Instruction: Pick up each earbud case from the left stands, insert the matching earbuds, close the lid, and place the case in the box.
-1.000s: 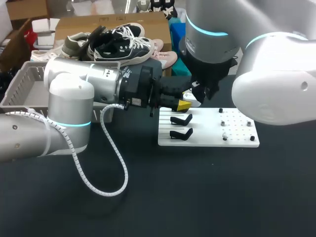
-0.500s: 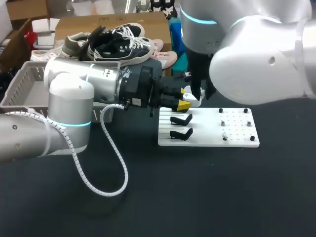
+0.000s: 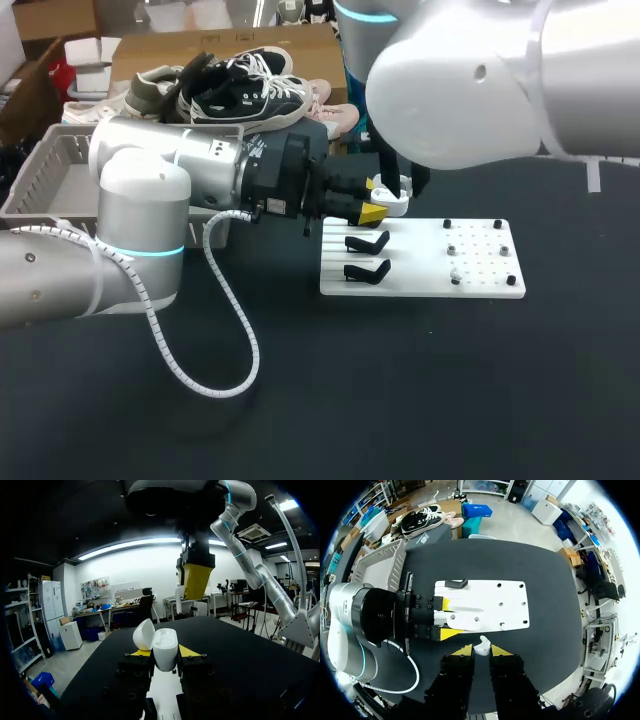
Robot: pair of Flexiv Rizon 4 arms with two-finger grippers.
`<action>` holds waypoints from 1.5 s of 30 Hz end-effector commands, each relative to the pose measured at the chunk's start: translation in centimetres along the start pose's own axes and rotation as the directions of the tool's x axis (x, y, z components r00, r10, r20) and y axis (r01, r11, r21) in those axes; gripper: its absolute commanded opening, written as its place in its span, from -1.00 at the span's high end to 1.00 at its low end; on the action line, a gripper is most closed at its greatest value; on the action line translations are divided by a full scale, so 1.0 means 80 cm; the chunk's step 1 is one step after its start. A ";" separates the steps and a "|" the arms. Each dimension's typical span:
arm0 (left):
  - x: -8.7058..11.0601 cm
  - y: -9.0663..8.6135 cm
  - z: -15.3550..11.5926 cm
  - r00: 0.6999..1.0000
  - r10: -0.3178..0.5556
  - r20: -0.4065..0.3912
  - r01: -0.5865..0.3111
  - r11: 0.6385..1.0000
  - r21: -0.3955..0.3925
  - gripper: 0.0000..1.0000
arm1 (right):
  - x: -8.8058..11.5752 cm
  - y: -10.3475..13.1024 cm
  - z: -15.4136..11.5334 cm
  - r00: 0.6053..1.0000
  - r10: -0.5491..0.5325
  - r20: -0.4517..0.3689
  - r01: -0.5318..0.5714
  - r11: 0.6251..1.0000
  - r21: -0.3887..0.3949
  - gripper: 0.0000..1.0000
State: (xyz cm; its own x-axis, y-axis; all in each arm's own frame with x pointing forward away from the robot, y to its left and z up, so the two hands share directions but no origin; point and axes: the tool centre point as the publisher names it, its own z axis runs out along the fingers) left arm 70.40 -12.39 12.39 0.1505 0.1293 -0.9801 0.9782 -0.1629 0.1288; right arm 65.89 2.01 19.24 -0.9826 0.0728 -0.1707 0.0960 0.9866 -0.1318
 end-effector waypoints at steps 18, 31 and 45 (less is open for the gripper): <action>0.001 0.000 0.000 1.000 0.001 0.001 -0.001 1.000 -0.002 1.00 | -0.021 0.003 0.004 0.981 0.193 0.008 -0.193 0.981 -0.005 1.00; 0.001 0.000 0.000 1.000 0.001 0.001 -0.001 1.000 -0.002 1.00 | -0.022 0.007 0.011 0.980 0.193 0.043 -0.192 0.981 -0.006 1.00; 0.001 0.000 0.000 1.000 0.001 0.001 -0.001 1.000 -0.002 1.00 | -0.026 0.014 0.024 0.984 0.170 0.046 -0.170 0.985 -0.006 1.00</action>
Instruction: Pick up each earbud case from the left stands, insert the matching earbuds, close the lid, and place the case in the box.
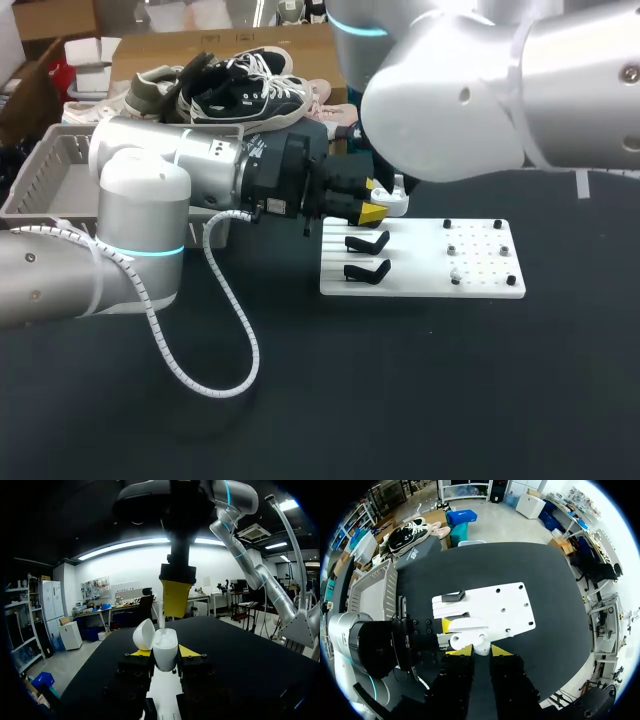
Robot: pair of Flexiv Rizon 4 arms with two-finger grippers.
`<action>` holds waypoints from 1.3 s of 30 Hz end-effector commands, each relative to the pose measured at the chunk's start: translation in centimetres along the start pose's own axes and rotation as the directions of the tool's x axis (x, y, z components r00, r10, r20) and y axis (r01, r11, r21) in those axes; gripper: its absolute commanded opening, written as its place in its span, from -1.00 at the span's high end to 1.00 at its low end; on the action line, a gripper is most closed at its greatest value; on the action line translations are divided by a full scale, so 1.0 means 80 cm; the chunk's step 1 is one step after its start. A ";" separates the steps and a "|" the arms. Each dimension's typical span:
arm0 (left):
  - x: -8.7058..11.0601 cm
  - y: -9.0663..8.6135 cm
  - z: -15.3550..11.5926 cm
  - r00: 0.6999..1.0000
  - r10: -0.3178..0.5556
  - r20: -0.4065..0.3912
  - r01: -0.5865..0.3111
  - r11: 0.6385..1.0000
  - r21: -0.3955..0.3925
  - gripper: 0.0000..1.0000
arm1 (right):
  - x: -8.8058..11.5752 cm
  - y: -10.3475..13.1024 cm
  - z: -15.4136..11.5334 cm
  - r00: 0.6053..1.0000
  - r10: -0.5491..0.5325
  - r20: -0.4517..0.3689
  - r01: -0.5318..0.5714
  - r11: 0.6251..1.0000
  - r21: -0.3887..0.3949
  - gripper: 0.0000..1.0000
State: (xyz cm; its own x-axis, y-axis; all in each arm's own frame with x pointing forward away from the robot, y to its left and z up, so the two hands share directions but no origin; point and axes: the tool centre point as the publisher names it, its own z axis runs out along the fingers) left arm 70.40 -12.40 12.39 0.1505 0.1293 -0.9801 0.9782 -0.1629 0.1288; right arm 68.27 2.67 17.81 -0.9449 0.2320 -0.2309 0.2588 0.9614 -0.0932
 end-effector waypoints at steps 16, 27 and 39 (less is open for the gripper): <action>0.001 0.000 0.000 1.000 0.001 0.001 -0.001 1.000 -0.002 1.00 | -0.001 0.003 0.007 1.000 -0.002 -0.007 0.002 1.000 0.010 1.00; 0.001 0.000 0.000 1.000 0.001 0.001 -0.001 1.000 -0.002 1.00 | 0.000 0.003 0.015 1.000 0.000 -0.023 0.001 1.000 0.021 1.00; 0.001 0.000 0.000 1.000 0.001 0.001 -0.001 1.000 -0.002 1.00 | 0.001 0.005 0.020 1.000 -0.007 -0.026 0.008 0.999 0.042 0.58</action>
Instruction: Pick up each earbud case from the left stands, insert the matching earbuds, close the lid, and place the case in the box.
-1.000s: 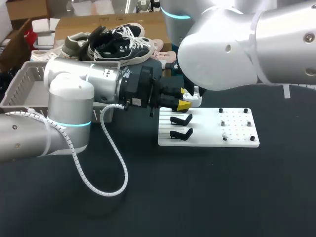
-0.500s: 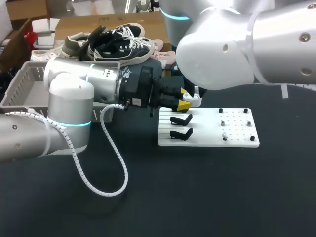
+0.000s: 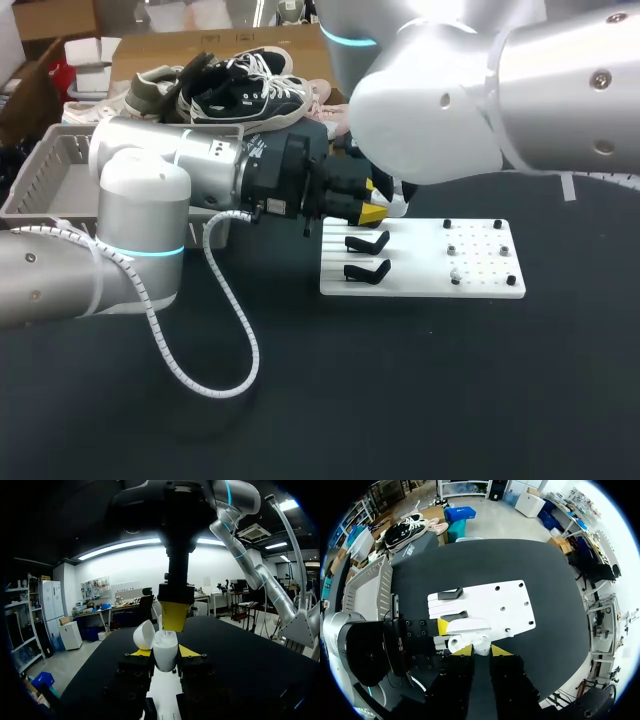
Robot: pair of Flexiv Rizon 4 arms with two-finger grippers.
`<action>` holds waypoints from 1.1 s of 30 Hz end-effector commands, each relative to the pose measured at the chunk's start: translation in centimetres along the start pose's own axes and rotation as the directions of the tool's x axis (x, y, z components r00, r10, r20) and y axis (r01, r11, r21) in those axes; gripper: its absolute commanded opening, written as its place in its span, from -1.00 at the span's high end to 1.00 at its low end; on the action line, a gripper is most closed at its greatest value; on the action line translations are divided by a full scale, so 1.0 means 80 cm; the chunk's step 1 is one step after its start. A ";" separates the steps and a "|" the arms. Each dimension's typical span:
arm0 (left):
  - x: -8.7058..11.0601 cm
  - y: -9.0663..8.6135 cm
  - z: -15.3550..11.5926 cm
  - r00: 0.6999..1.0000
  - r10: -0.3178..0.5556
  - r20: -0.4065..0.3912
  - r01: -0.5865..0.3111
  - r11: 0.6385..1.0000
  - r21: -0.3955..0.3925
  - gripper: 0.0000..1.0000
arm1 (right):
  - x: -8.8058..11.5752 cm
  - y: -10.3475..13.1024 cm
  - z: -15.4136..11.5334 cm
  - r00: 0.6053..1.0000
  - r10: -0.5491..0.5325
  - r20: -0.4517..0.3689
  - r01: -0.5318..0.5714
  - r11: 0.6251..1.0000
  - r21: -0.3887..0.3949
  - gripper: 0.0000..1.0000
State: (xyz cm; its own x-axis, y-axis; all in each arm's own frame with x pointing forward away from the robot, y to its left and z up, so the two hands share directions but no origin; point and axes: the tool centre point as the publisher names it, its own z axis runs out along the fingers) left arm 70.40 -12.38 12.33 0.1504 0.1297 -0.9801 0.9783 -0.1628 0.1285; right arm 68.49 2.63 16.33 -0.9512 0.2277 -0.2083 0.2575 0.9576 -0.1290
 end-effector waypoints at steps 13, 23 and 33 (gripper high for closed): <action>0.000 0.000 0.000 1.000 0.002 0.002 -0.002 1.000 -0.002 1.00 | 0.007 -0.021 -0.018 0.999 0.050 0.005 -0.050 0.998 -0.045 0.19; 0.000 0.000 0.000 1.000 0.002 0.002 -0.002 1.000 -0.002 1.00 | 0.022 -0.086 -0.024 0.990 0.141 0.019 -0.136 0.978 -0.160 -0.18; 0.000 0.000 0.000 1.000 0.002 0.002 -0.002 1.000 -0.002 1.00 | 0.047 -0.115 0.017 0.985 0.171 0.022 -0.162 0.962 -0.219 -0.35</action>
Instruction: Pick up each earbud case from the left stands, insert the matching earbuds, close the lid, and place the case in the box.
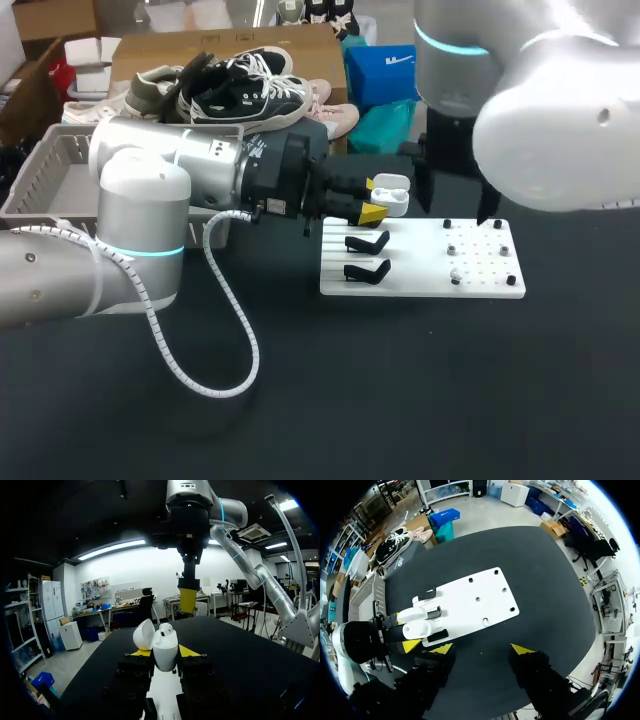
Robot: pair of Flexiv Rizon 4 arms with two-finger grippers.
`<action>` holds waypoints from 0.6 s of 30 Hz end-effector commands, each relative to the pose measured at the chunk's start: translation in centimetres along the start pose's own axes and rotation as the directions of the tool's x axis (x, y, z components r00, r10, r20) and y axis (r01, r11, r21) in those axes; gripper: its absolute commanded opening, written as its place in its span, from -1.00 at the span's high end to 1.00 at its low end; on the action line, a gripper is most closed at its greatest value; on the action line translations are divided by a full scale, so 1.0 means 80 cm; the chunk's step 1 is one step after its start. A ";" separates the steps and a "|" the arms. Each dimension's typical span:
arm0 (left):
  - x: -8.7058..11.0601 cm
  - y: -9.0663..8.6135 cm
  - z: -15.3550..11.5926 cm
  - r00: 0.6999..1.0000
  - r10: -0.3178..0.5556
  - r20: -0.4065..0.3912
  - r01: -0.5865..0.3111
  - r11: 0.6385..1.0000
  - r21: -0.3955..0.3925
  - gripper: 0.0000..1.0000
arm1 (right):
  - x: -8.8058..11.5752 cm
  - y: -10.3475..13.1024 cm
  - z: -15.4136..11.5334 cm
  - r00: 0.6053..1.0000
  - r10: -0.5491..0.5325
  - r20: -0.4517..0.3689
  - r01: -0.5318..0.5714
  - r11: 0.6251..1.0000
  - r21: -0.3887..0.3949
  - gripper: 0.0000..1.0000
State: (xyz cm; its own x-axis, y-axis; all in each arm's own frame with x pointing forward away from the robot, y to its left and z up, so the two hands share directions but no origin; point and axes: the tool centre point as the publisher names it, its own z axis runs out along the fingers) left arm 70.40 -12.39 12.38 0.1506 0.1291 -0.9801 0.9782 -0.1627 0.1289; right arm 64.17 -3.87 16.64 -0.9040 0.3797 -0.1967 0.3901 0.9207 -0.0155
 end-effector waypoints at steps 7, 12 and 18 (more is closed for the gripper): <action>0.000 0.000 0.000 1.000 0.001 0.001 -0.001 1.000 -0.002 1.00 | 0.013 -0.029 0.047 0.999 0.038 0.036 -0.033 0.990 -0.137 -0.12; 0.000 0.000 0.000 1.000 0.001 0.001 -0.001 1.000 -0.002 1.00 | 0.016 -0.023 0.068 0.995 0.096 -0.017 -0.097 0.989 -0.110 0.04; 0.000 0.000 0.000 1.000 0.001 0.001 -0.001 1.000 -0.002 1.00 | 0.016 -0.014 0.087 0.986 0.156 -0.058 -0.159 0.985 -0.070 -0.02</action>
State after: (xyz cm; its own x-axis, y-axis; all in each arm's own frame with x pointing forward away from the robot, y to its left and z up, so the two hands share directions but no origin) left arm 70.40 -12.40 12.39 0.1506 0.1292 -0.9801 0.9782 -0.1628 0.1289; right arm 62.90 -5.88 10.04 -0.8431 0.5168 -0.1487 0.5049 0.8559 0.1118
